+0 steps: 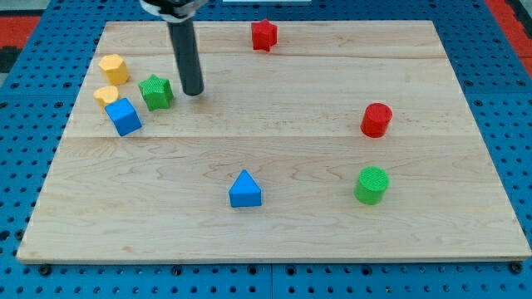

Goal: Place the yellow hexagon into the yellow heart

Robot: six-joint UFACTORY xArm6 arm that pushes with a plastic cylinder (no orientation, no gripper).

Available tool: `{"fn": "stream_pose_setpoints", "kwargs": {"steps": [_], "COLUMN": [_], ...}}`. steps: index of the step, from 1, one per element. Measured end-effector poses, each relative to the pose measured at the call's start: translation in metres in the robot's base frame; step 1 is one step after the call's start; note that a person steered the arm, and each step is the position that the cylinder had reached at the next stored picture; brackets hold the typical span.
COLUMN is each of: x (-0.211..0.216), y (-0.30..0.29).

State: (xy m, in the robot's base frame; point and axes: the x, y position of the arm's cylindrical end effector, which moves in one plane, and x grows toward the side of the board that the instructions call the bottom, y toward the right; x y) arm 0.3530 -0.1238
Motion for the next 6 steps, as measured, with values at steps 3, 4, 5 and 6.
{"fn": "stream_pose_setpoints", "kwargs": {"steps": [3, 4, 5, 6], "x": [-0.08, -0.073, -0.034, -0.031], "y": [-0.062, -0.121, -0.105, -0.094]}}
